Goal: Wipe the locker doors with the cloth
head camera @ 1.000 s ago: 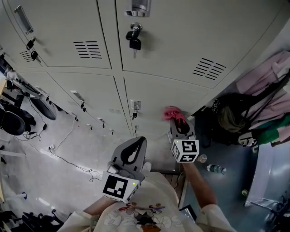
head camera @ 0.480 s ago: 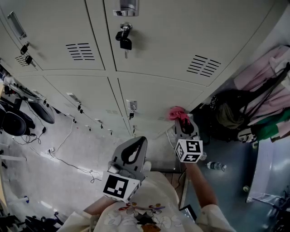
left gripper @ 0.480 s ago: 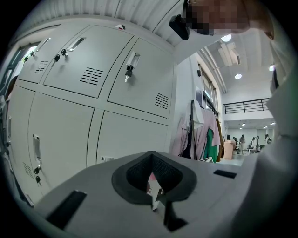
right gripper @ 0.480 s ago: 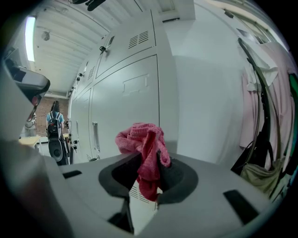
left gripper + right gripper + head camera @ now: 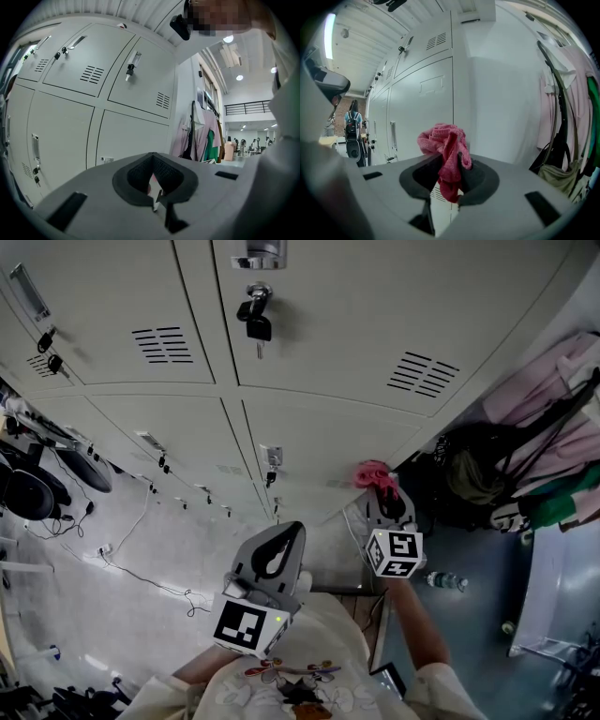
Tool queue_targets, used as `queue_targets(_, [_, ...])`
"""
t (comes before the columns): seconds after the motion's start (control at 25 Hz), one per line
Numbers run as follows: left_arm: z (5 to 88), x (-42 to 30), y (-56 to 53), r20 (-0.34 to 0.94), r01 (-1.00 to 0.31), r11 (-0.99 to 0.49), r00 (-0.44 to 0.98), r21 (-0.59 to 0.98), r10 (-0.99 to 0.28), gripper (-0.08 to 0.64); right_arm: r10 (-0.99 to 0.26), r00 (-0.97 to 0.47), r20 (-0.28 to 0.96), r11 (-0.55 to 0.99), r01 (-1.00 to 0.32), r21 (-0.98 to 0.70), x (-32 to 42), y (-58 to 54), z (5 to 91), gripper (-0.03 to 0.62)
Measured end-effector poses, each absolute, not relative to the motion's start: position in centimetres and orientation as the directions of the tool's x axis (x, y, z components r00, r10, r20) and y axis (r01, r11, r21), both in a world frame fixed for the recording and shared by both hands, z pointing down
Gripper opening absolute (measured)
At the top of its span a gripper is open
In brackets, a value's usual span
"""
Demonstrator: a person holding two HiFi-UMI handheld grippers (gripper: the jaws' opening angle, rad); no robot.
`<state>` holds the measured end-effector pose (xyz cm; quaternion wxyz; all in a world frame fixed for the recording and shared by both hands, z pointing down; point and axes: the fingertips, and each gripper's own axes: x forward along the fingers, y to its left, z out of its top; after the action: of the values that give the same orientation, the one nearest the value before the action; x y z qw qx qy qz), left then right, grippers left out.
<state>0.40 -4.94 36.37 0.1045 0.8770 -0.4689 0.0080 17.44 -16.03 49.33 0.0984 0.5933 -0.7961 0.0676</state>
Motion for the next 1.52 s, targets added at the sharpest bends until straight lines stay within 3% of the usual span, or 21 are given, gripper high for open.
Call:
queue_targets(0.8, [37.7, -3.6, -4.3, 0.176, -0.890, -0.411, 0.445, 0.199, -0.878, 0.006, -0.765, -0.570, 0.302, 0.609, -0.791, 0.051, 6.1, -14.5, 54.7, 0.106])
queue_targets(1.52, [39.3, -5.1, -3.7, 0.190, -0.922, -0.358, 0.381, 0.145, -0.905, 0.005, -0.708, -0.624, 0.332, 0.665, -0.747, 0.014, 0.3, -15.9, 58.2, 0.106])
